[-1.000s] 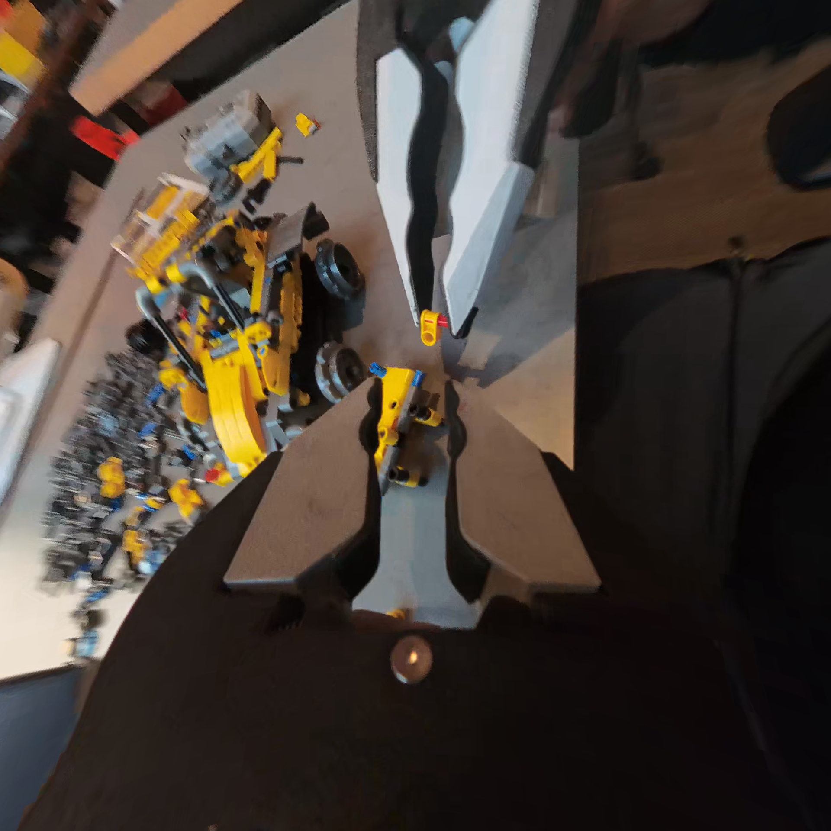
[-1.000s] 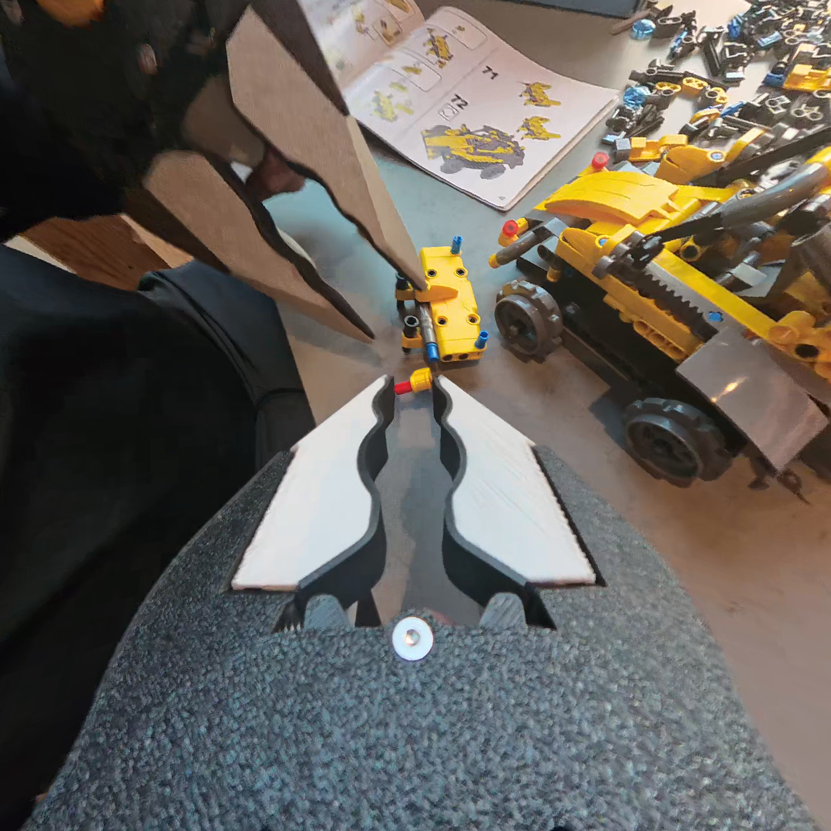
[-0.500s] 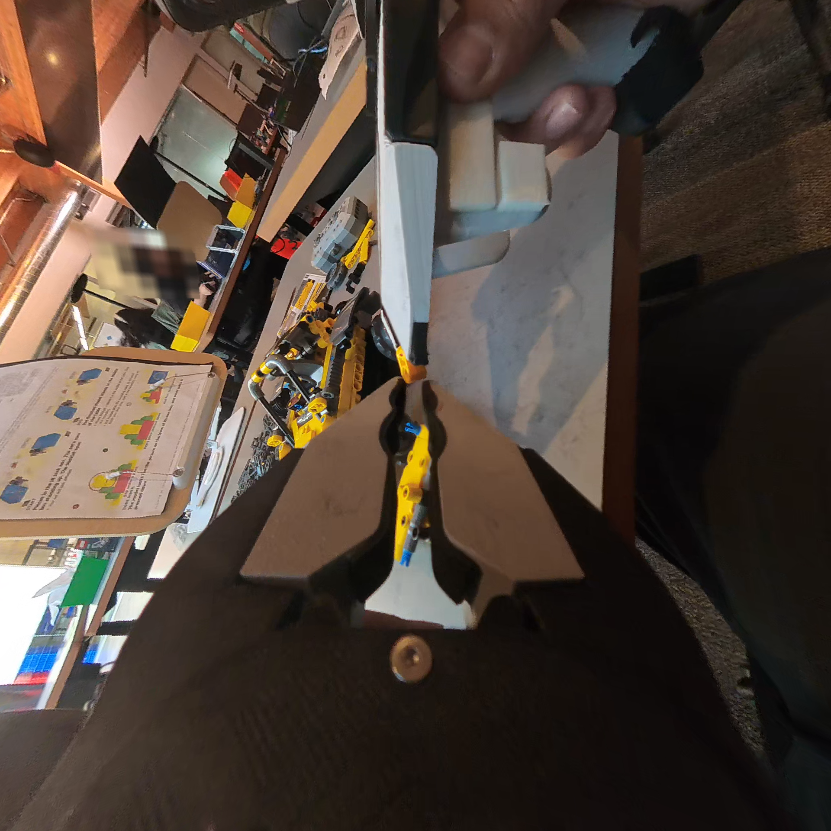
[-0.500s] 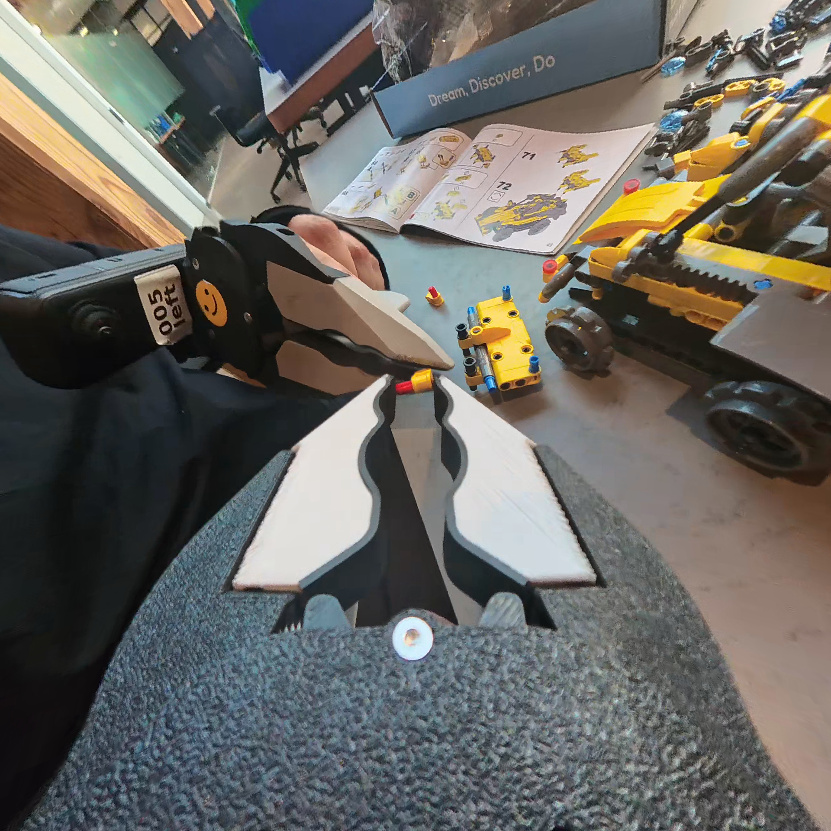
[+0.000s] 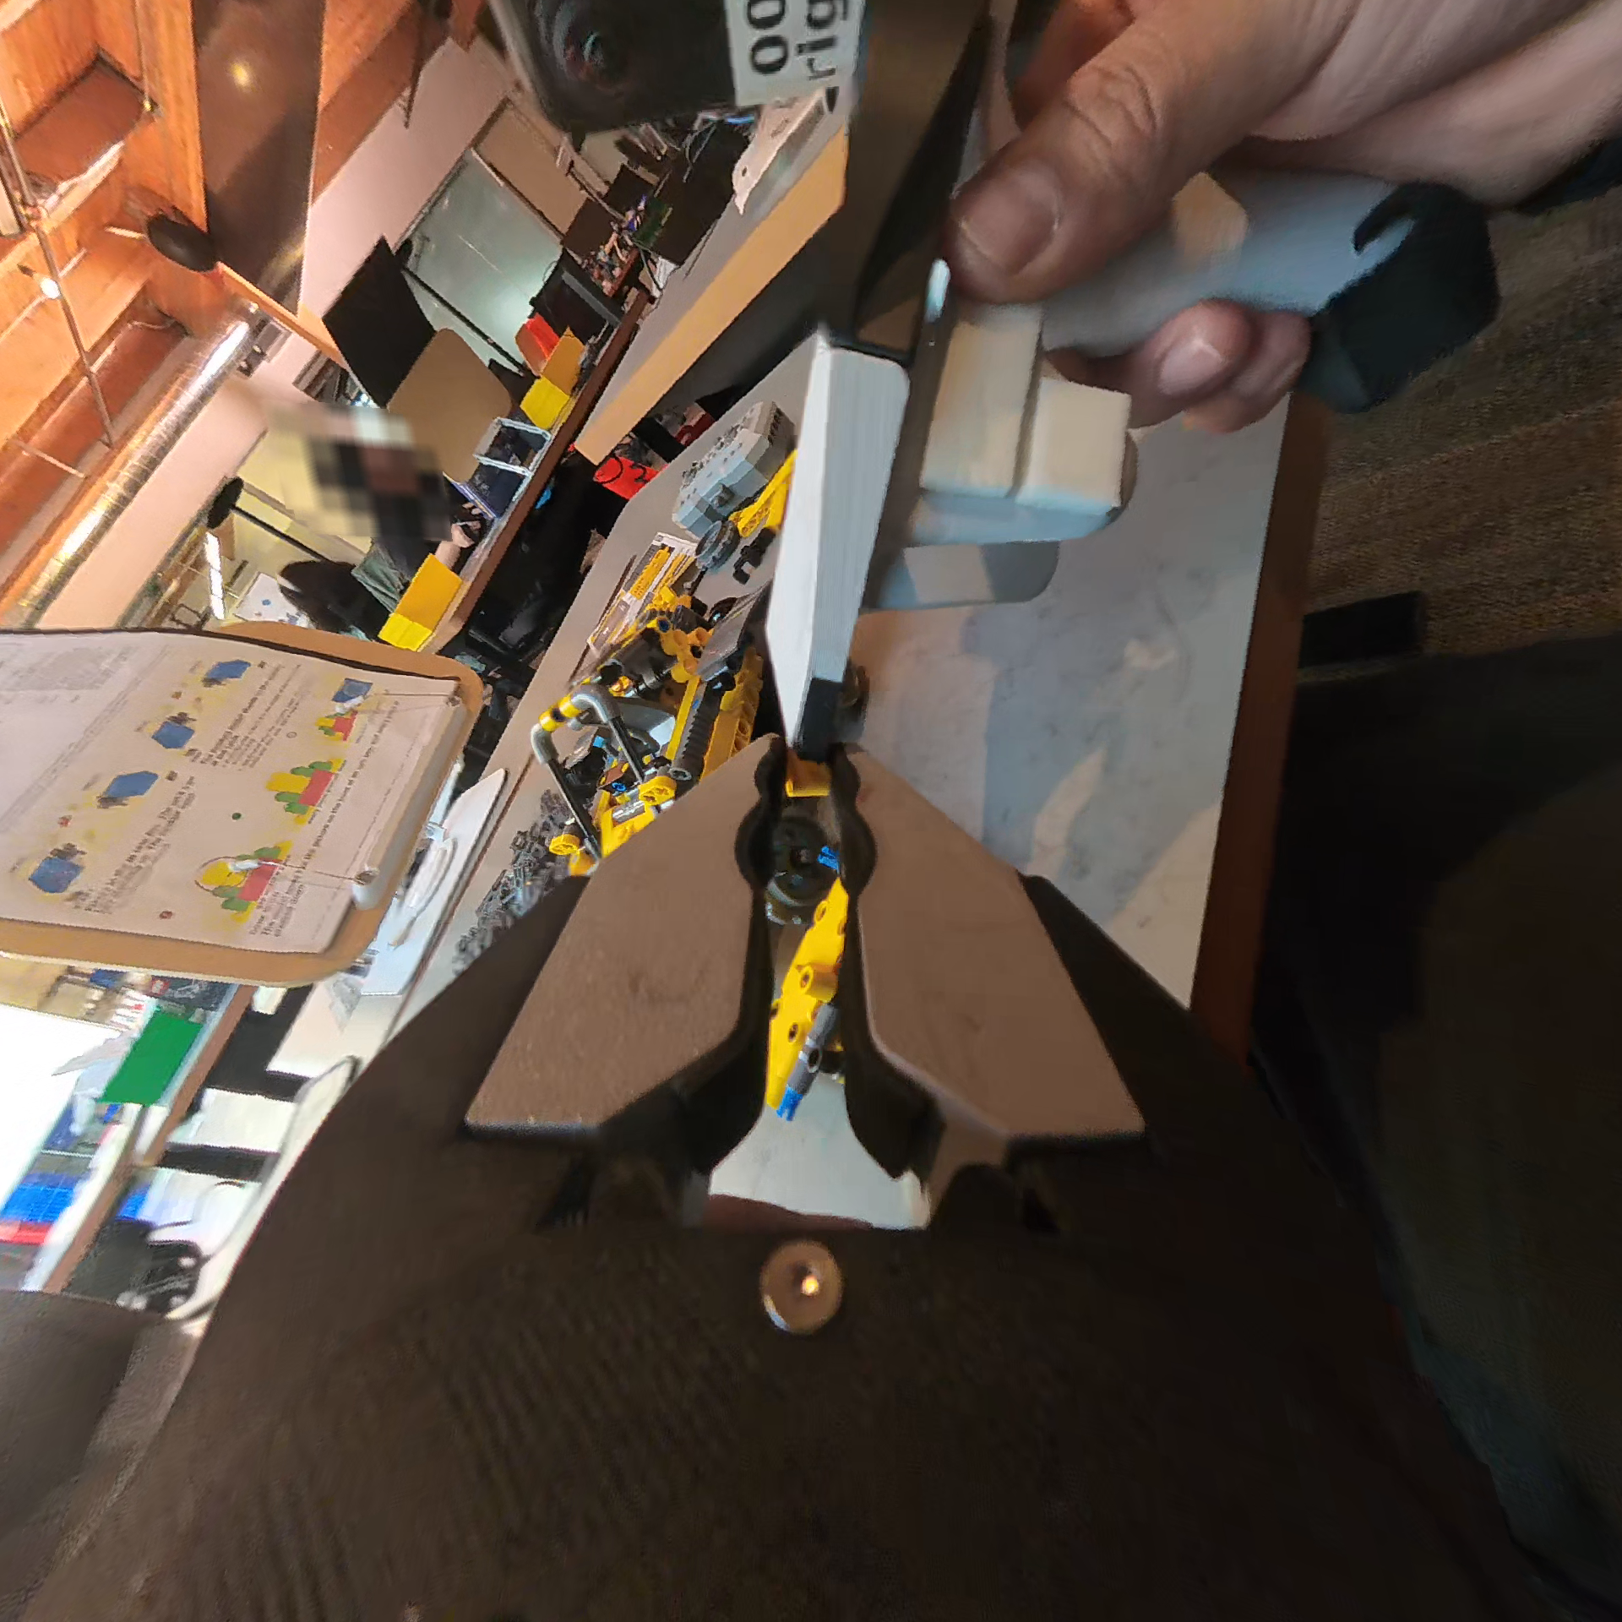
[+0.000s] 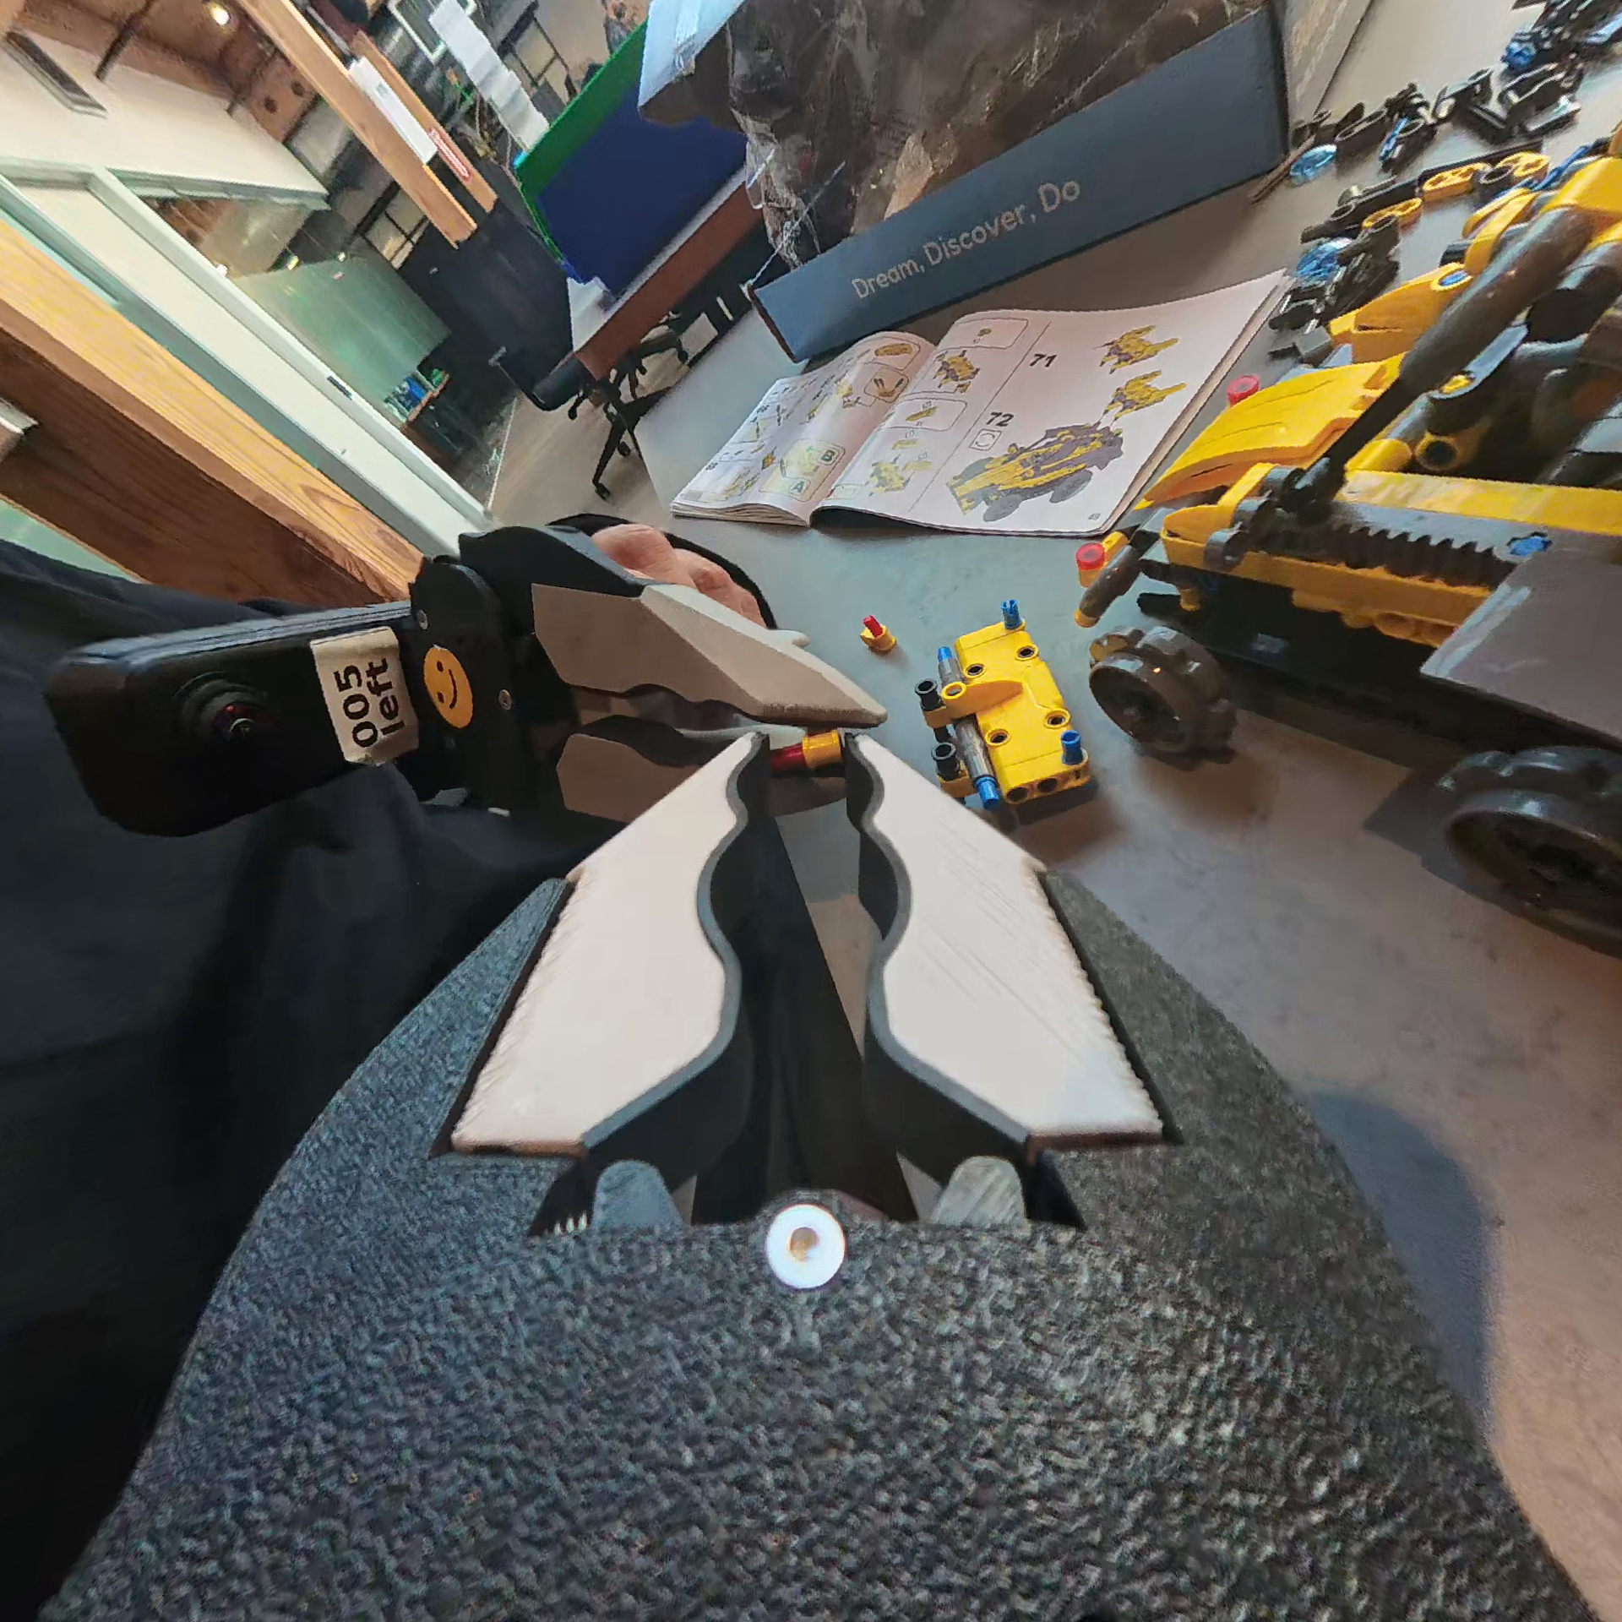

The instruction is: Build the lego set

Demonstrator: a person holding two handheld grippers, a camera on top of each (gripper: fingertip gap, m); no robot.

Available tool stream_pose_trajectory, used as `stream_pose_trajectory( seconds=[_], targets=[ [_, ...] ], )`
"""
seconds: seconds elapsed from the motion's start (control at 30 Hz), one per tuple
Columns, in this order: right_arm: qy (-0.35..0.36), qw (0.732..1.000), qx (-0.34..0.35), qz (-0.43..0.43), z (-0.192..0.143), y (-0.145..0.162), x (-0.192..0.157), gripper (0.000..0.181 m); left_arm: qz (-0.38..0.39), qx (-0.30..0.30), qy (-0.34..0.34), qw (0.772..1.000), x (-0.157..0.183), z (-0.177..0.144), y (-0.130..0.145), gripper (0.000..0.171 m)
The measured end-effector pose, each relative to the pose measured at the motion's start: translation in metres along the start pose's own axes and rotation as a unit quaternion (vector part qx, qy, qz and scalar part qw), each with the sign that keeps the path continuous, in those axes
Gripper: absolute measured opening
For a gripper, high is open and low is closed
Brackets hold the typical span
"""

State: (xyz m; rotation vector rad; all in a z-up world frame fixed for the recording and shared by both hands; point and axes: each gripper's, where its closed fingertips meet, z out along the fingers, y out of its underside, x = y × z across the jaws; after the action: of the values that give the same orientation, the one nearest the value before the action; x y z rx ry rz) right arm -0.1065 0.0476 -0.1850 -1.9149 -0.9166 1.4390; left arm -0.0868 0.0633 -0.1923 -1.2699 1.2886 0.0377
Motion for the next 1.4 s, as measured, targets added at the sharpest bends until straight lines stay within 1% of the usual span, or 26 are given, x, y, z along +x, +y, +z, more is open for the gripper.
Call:
stream_pose_trajectory(
  seconds=[0.2, 0.3, 0.43, 0.57, 0.7, 0.77, 0.87, 1.0, 1.07, 1.13, 1.17, 1.2, 1.3, 1.4],
  targets=[
    [0.018, 0.999, 0.028, -0.031, -0.014, -0.005, 0.004, 0.022, -0.112, 0.012, 0.019, 0.993, -0.004, 0.0, 0.001, 0.006],
    [0.041, 0.998, 0.034, -0.046, -0.014, -0.006, 0.008, 0.02, -0.146, 0.019, 0.031, 0.989, -0.004, 0.0, 0.001, 0.006],
    [0.066, 0.995, 0.012, -0.073, -0.005, 0.001, 0.01, 0.013, -0.177, 0.023, 0.038, 0.983, -0.006, -0.001, 0.001, 0.006],
    [0.066, 0.995, 0.019, -0.074, -0.003, -0.001, 0.009, 0.012, -0.174, 0.022, 0.031, 0.984, -0.009, -0.002, 0.003, 0.006],
    [0.055, 0.996, 0.028, -0.058, -0.004, -0.003, 0.011, 0.014, -0.146, 0.01, 0.03, 0.989, -0.005, -0.002, 0.007, 0.006],
    [0.039, 0.998, 0.029, -0.048, -0.004, -0.002, 0.008, 0.015, -0.134, 0.005, 0.031, 0.991, -0.003, -0.001, 0.008, 0.006],
    [0.039, 0.998, 0.023, -0.046, -0.002, 0.001, 0.01, 0.017, -0.123, 0.001, 0.034, 0.992, 0.0, 0.0, 0.007, 0.006],
    [0.019, 0.999, 0.025, -0.035, -0.001, 0.001, 0.007, 0.011, -0.125, 0.0, 0.037, 0.991, 0.001, 0.0, 0.007, 0.005],
    [0.008, 0.999, 0.032, -0.033, -0.001, -0.001, 0.004, 0.002, -0.127, 0.003, 0.042, 0.991, 0.002, -0.001, 0.005, 0.005],
    [0.001, 0.999, 0.039, -0.026, -0.001, -0.001, 0.005, 0.001, -0.123, 0.0, 0.039, 0.992, 0.003, 0.0, 0.006, 0.005],
    [-0.002, 0.999, 0.038, -0.019, -0.001, 0.0, 0.006, 0.002, -0.122, -0.002, 0.041, 0.992, 0.003, 0.0, 0.007, 0.005],
    [-0.001, 0.999, 0.038, -0.012, 0.0, 0.0, 0.008, 0.006, -0.122, -0.004, 0.044, 0.992, 0.004, 0.001, 0.007, 0.005],
    [0.031, 0.999, 0.034, -0.013, -0.002, 0.001, 0.016, 0.022, -0.115, -0.013, 0.04, 0.993, 0.004, 0.002, 0.011, 0.005],
    [0.044, 0.998, 0.031, -0.015, -0.003, 0.0, 0.015, 0.026, -0.101, -0.023, 0.032, 0.994, 0.003, 0.003, 0.014, 0.004]
  ],
)
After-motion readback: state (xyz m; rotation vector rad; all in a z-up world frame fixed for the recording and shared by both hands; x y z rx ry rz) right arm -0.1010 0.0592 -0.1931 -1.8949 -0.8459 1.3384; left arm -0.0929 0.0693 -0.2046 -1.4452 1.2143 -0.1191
